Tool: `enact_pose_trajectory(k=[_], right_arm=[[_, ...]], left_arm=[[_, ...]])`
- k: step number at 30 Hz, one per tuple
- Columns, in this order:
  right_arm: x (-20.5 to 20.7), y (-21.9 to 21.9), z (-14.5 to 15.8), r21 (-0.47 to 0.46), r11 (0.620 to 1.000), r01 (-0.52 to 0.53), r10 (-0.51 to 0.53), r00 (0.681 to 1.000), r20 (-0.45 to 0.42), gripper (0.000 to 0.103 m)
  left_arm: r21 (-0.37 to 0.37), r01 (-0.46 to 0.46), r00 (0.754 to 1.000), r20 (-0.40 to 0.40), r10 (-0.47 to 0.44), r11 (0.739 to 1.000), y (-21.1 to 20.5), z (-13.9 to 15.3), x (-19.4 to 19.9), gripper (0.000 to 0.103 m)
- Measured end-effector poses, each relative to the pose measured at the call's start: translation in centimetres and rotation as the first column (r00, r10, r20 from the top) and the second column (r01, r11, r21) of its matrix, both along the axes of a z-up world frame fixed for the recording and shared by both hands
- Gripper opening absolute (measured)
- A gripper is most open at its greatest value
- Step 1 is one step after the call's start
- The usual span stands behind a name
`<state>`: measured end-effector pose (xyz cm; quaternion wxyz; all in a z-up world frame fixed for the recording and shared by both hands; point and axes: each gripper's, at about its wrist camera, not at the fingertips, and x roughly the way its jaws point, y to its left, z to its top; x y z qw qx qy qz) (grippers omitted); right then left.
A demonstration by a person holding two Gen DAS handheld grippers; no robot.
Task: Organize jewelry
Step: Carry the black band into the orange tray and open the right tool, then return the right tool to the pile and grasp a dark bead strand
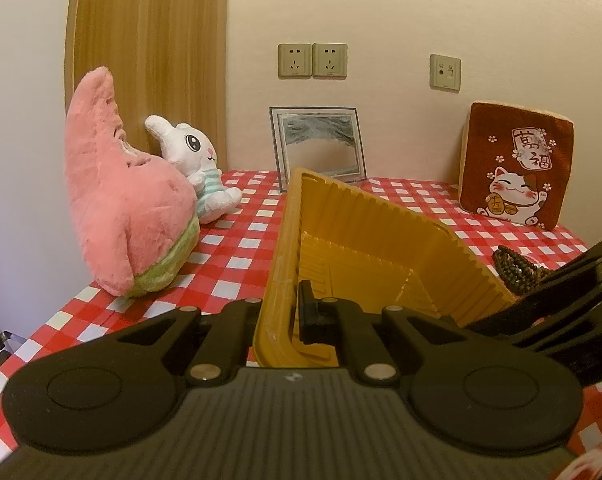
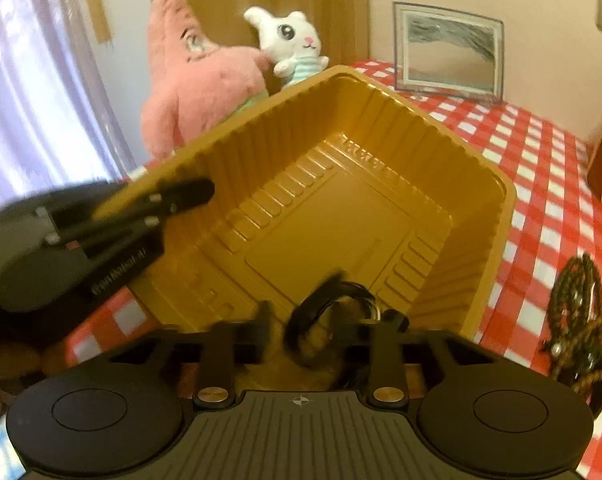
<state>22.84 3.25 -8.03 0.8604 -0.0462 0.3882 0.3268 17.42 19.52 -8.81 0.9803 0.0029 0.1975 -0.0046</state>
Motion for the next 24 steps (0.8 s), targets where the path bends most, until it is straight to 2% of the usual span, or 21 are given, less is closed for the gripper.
enact_pose_trajectory(k=[4, 12, 24], right_arm=[[-0.6, -2.0, 1.1, 0.072, 0.996, 0.047, -0.044, 0.998, -0.046, 0.057], [-3.4, -7.3, 2.3, 0.098, 0.983, 0.157, -0.151, 0.986, -0.072, 0.057], [-3.9, -16.8, 0.9, -0.006, 0.913, 0.408, -0.407, 0.909, -0.089, 0.057]], left_arm=[[0.002, 0.001, 1.000, 0.002, -0.001, 1.000, 0.0, 0.0, 0.0, 0.006], [0.004, -0.004, 1.000, -0.002, 0.004, 1.000, -0.1, 0.0, 0.0, 0.006], [0.016, -0.004, 1.000, -0.003, 0.004, 1.000, -0.1, 0.0, 0.1, 0.006]])
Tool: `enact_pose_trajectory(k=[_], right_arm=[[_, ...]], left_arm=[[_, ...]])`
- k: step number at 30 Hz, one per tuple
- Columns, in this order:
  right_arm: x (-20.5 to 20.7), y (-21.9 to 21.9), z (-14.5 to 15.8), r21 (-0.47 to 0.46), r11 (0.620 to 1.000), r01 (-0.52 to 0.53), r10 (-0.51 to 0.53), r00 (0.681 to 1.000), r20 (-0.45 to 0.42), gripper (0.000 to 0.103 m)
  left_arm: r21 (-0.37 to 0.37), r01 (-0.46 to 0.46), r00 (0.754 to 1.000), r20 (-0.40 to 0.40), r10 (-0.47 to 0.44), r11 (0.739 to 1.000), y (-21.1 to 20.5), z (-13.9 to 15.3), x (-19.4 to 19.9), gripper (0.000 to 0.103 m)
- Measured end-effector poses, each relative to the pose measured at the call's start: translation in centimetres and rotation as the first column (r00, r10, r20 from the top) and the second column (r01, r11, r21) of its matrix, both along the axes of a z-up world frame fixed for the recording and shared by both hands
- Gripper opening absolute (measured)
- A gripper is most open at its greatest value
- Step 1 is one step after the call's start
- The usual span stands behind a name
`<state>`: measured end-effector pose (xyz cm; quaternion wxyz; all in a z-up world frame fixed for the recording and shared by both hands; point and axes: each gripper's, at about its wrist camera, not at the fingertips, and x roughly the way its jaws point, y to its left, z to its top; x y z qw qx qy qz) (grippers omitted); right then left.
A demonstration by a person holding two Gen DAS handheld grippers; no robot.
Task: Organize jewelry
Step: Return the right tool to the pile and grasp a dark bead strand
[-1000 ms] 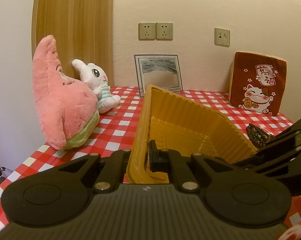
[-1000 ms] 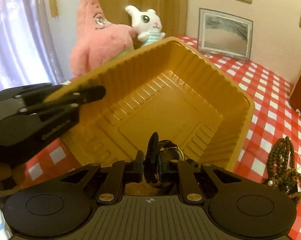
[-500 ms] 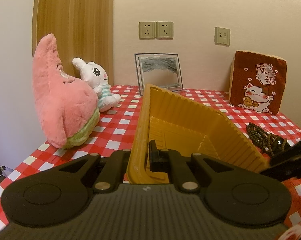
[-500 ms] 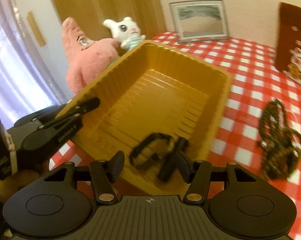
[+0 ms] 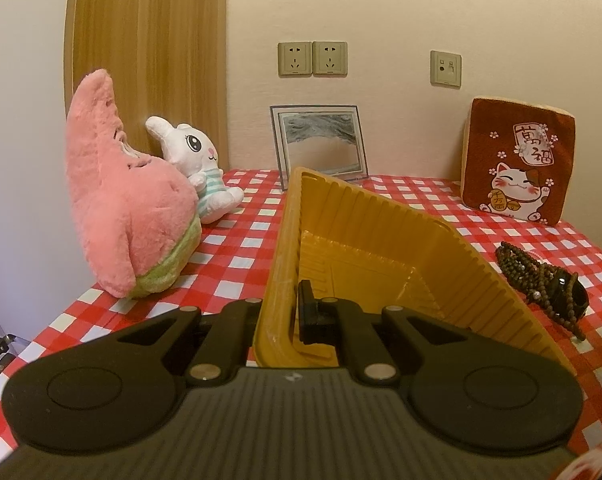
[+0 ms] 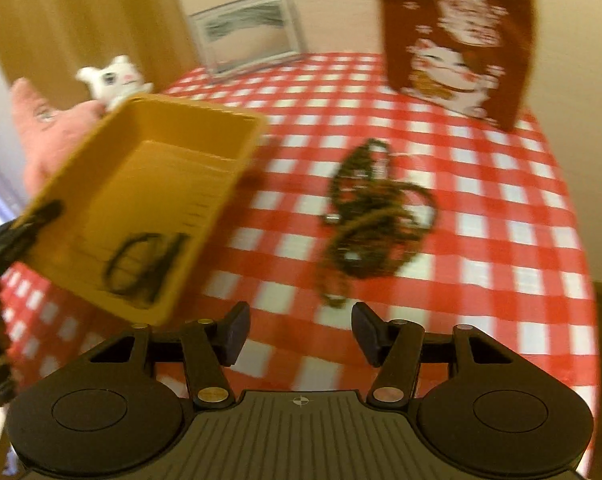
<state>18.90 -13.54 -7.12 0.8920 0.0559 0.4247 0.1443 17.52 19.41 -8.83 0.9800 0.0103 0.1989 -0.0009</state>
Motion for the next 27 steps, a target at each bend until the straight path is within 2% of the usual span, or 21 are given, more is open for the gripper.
enact_pose_trajectory(k=[8, 12, 17, 21, 27], right_arm=[[1.3, -4.2, -0.6, -0.079, 0.992, 0.099, -0.097, 0.995, 0.032, 0.055], [2.2, -5.2, -0.4, -0.063, 0.991, 0.122, -0.119, 0.992, 0.043, 0.048], [3.3, -4.6, -0.2, -0.089, 0.992, 0.087, -0.081, 0.994, 0.067, 0.037], [4.2, -3.9, 0.0, -0.023, 0.998, 0.061, -0.059, 0.996, 0.068, 0.030], [5.5, -2.1, -0.4, 0.044, 0.999, 0.015, -0.017, 0.999, 0.040, 0.030]], left_arm=[[0.009, -0.003, 1.000, -0.004, 0.003, 1.000, 0.0, 0.0, 0.1, 0.006], [0.008, -0.005, 1.000, -0.004, 0.005, 1.000, -0.1, 0.0, 0.1, 0.006], [0.011, -0.005, 1.000, -0.005, 0.005, 1.000, -0.1, 0.0, 0.1, 0.006], [0.013, -0.005, 1.000, -0.005, 0.005, 1.000, -0.1, 0.0, 0.1, 0.006], [0.014, -0.004, 1.000, -0.006, 0.004, 1.000, -0.1, 0.0, 0.1, 0.006]])
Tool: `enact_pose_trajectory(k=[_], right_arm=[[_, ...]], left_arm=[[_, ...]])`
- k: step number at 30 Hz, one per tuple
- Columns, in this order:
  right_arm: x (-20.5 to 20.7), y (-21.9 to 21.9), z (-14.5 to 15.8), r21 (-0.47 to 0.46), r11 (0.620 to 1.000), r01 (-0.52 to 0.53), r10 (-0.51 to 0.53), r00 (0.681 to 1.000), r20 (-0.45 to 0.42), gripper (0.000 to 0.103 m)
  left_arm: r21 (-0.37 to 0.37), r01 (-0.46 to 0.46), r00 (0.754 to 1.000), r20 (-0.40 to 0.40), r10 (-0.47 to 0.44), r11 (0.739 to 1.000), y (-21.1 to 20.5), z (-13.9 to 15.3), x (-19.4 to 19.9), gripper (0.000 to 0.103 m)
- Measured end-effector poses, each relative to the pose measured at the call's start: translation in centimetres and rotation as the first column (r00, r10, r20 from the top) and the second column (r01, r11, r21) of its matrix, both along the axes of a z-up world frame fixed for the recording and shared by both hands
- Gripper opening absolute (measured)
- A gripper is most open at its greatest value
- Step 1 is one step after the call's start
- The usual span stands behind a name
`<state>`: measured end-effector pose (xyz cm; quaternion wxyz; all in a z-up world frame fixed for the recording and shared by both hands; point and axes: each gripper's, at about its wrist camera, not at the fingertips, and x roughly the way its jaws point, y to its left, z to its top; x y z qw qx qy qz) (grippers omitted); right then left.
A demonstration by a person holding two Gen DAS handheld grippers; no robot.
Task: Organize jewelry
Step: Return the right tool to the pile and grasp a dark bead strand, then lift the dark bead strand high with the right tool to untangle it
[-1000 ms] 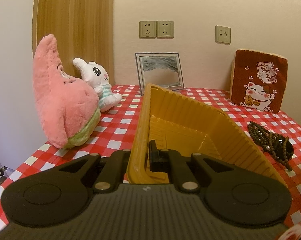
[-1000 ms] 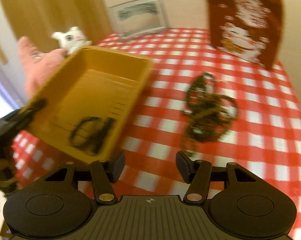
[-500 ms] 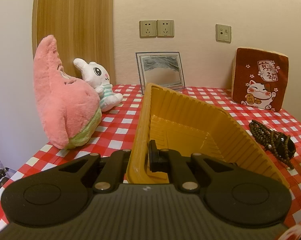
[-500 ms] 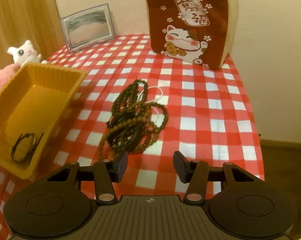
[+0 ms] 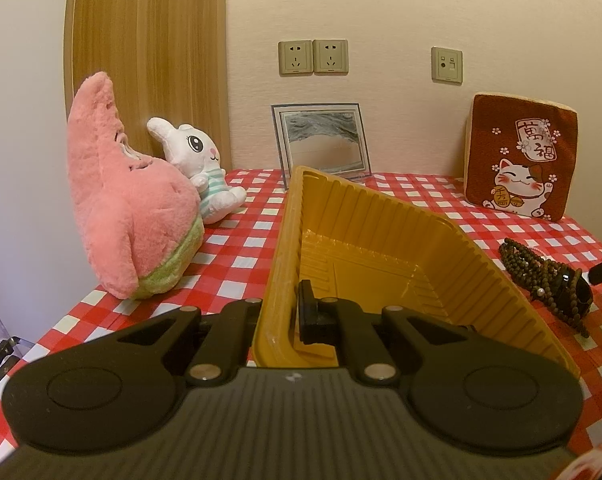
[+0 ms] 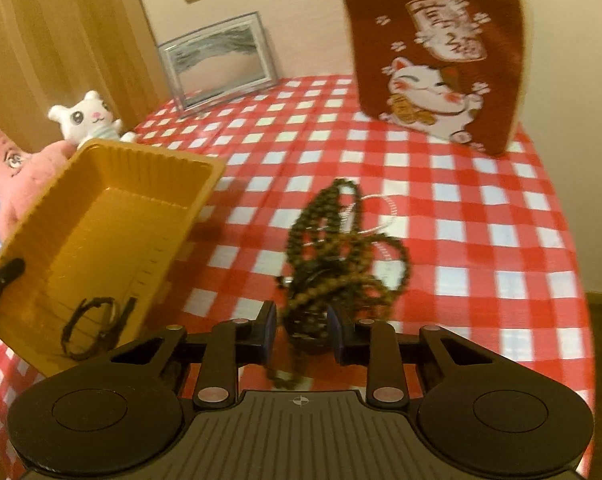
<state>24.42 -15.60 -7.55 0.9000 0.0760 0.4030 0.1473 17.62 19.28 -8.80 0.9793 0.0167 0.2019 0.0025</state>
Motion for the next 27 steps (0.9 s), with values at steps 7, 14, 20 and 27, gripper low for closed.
enact_pose_trajectory(k=[7, 14, 20, 27], right_arm=[[1.5, 1.2, -1.3, 0.047, 0.999, 0.015, -0.013, 0.999, -0.044, 0.030], [2.3, 0.7, -2.3, 0.095, 0.993, 0.067, -0.060, 0.995, -0.074, 0.014], [1.7, -0.1, -2.2, 0.121, 0.988, 0.094, -0.086, 0.994, -0.067, 0.007], [-0.4, -2.9, 0.3, 0.241, 0.959, 0.150, -0.152, 0.988, -0.013, 0.005]], left_arm=[[-0.001, -0.001, 1.000, -0.001, 0.001, 1.000, 0.1, 0.0, 0.0, 0.006], [0.000, 0.000, 1.000, -0.001, 0.000, 1.000, 0.1, 0.0, 0.0, 0.006], [0.000, 0.000, 1.000, -0.003, 0.000, 1.000, 0.2, 0.0, 0.0, 0.006], [0.001, 0.003, 1.000, -0.004, -0.003, 1.000, 0.2, -0.2, 0.0, 0.006]])
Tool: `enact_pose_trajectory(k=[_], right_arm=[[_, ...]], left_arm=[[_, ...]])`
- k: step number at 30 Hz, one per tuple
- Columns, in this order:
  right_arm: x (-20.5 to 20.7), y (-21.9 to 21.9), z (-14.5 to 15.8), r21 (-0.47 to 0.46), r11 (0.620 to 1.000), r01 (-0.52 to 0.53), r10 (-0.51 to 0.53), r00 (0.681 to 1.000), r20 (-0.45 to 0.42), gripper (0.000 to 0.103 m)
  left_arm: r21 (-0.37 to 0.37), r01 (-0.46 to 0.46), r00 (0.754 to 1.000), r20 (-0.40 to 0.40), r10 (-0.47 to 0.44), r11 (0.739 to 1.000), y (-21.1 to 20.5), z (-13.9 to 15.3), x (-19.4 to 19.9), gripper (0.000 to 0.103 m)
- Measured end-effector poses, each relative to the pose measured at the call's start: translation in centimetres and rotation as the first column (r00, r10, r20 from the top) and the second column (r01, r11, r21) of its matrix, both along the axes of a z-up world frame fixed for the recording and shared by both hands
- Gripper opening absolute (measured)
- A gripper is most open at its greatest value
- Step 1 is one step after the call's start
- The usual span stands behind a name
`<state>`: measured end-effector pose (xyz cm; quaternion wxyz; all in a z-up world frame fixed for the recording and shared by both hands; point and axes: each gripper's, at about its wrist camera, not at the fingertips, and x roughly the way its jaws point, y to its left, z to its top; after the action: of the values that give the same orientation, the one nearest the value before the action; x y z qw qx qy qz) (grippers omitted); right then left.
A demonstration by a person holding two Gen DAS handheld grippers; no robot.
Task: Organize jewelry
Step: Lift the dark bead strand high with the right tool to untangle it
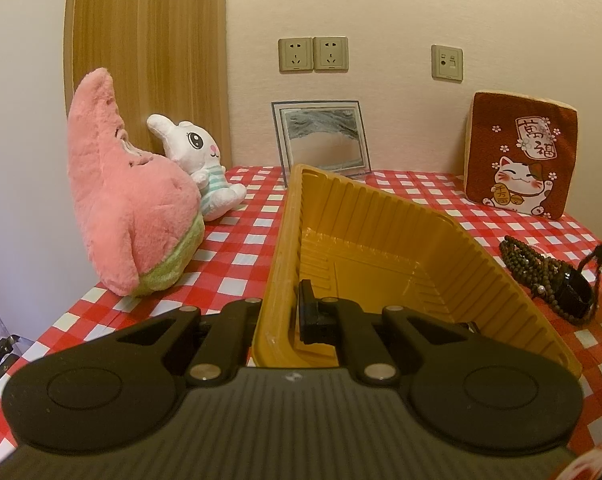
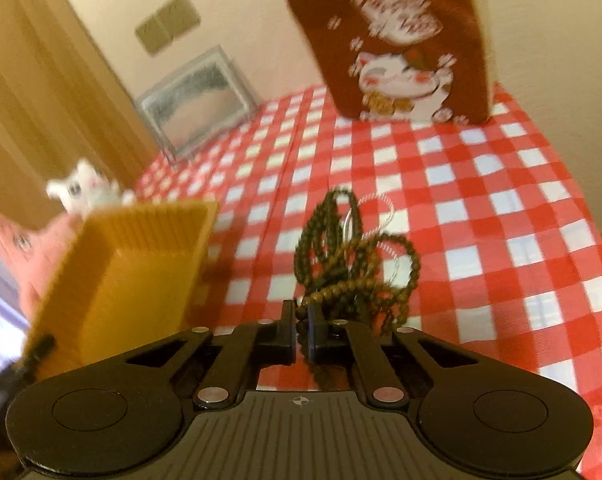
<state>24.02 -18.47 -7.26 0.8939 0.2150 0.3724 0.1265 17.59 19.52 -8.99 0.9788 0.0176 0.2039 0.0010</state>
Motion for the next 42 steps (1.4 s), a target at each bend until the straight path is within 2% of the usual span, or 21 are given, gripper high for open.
enact_pose_trajectory(k=[8, 16, 27, 34, 42], right_arm=[[-1.5, -3.5, 6.0, 0.081, 0.995, 0.061, -0.071, 0.989, 0.130, 0.005], [-1.5, -3.9, 10.7, 0.103, 0.993, 0.056, -0.079, 0.970, 0.232, 0.005], [-1.6, -3.6, 15.7, 0.080, 0.997, 0.014, -0.039, 0.946, 0.320, 0.005], [-2.7, -3.0, 18.6, 0.085, 0.996, -0.016, -0.019, 0.919, 0.394, 0.005], [-3.1, -1.9, 20.1, 0.076, 0.995, -0.071, 0.033, 0.910, 0.414, 0.005]], left_arm=[[0.003, 0.004, 1.000, 0.003, -0.004, 1.000, -0.2, 0.1, -0.1, 0.006], [0.008, 0.012, 1.000, 0.008, -0.012, 1.000, -0.4, 0.1, -0.1, 0.006], [0.009, 0.017, 1.000, 0.014, -0.017, 1.000, -0.5, 0.2, -0.1, 0.006], [0.008, 0.018, 1.000, 0.015, -0.018, 1.000, -0.5, 0.3, -0.1, 0.006], [0.007, 0.017, 1.000, 0.015, -0.017, 1.000, -0.6, 0.3, -0.2, 0.006]])
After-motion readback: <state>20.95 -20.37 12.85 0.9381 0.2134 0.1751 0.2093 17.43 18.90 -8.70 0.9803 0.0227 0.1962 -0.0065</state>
